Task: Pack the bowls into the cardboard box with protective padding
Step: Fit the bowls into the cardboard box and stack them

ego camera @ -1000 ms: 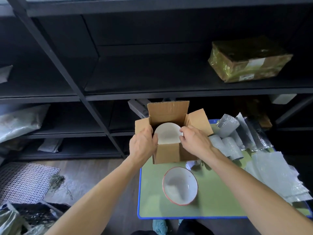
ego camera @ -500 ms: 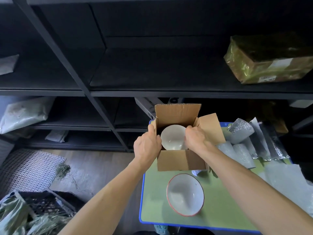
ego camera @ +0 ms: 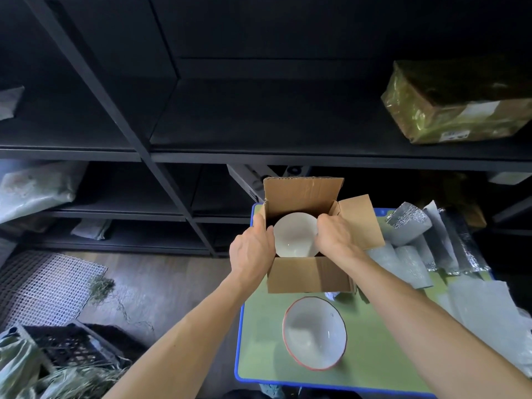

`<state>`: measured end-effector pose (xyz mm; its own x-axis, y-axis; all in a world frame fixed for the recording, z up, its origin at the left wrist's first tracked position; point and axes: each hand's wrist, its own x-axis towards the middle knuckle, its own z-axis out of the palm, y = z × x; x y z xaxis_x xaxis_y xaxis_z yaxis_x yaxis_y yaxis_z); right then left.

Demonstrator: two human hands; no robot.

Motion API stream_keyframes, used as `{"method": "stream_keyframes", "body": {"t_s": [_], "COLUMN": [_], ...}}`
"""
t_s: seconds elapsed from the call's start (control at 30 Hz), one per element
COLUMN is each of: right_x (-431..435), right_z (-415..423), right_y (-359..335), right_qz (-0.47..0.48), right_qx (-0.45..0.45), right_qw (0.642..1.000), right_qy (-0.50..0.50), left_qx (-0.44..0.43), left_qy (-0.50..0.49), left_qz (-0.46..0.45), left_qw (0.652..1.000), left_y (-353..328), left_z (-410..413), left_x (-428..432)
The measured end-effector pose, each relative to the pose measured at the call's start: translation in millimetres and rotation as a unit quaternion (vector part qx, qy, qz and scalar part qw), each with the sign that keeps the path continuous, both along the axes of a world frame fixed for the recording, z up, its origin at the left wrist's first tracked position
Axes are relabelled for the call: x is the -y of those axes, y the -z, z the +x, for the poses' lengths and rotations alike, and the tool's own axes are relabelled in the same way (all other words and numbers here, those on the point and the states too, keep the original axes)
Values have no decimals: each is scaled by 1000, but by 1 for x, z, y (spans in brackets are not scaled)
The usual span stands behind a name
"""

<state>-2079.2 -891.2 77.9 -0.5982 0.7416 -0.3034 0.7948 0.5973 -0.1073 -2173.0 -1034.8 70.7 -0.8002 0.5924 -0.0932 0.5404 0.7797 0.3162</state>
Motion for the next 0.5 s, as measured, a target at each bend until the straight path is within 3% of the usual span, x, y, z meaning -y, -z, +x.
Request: {"method": "stream_keyframes", "body": {"t_s": [0.37,0.5], "right_x": [0,1], "right_z": [16,28], "right_y": [-35,-48], "right_qz": [16,-6], "right_qx": [-119,-168], "right_qw": [992,985], "right_qy": [31,41], "left_qx": [19,46], "left_qy": [-4,-16], "left_qz": [17,70], "left_qw": [1000,996], "left_y": [-12,-26], "left_z": [-5,-3], "left_x": [11,17]}}
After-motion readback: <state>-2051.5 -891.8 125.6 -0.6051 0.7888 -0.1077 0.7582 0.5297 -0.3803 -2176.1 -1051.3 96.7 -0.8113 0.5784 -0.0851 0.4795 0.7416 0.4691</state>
